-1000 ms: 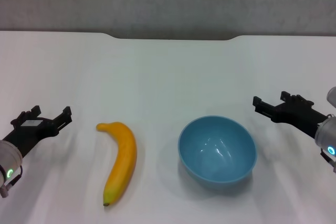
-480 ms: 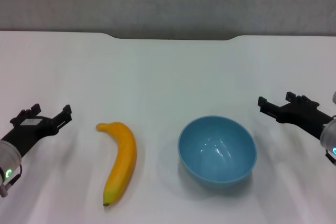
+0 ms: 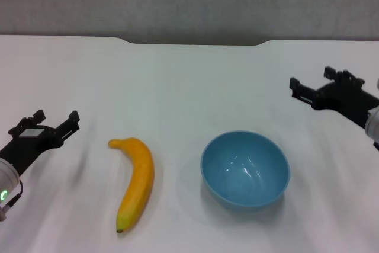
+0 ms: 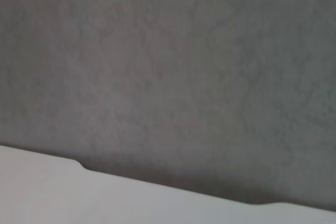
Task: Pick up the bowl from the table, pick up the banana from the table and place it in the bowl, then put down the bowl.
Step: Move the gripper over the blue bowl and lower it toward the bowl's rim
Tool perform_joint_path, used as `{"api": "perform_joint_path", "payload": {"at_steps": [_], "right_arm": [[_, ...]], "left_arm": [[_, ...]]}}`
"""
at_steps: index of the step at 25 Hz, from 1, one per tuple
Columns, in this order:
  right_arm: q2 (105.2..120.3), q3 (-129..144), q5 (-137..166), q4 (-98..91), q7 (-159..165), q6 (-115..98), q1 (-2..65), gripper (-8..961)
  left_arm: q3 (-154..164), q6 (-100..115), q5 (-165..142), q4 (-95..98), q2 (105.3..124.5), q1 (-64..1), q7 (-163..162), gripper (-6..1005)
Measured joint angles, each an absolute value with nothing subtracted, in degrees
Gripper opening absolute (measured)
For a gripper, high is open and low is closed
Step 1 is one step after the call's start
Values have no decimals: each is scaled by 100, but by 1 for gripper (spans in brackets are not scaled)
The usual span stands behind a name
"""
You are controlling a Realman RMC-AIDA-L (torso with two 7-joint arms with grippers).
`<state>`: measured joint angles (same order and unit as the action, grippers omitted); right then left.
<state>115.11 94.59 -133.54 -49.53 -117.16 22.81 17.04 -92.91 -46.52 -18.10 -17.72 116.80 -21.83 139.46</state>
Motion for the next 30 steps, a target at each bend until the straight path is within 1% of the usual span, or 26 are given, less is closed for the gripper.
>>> {"api": "perform_joint_path", "payload": {"at_steps": [3,7,10,15,22,24,27,30], "right_arm": [[11484,9460,-11849,-5551,-10100,2132,1585,902],[11455,9196,-9609,-5916,-7861,2504,1725,902],[11458,8854,-8040,-5981,-6290,3130,2019,902],[11471,8420,-5926,-5991,-4437,4403,2740,901],[11460,7891,-5102,-5814,-3340,5776,3448,900],[11418,7517,-5078,-5537,-3268,6255,3728,899],[11300,7038,-4959,-4977,-3314,6877,4151,899],[11269,6950,-4555,-4844,-3181,7085,4267,898]], "left_arm": [[-9282,-4643,-1811,-1740,11680,-2181,13946,891],[-9281,-4623,-1804,-1765,11680,-2140,13946,891],[-9280,-4596,-1802,-1772,11678,-2150,13943,891],[-9281,-4590,-1784,-1777,11684,-2152,13941,892],[-9281,-4600,-1792,-1777,11695,-2171,13933,892],[-9281,-4607,-1794,-1778,11696,-2181,13930,892],[-9281,-4621,-1795,-1777,11697,-2192,13930,892],[-9281,-4632,-1800,-1777,11699,-2221,13930,892]]}}
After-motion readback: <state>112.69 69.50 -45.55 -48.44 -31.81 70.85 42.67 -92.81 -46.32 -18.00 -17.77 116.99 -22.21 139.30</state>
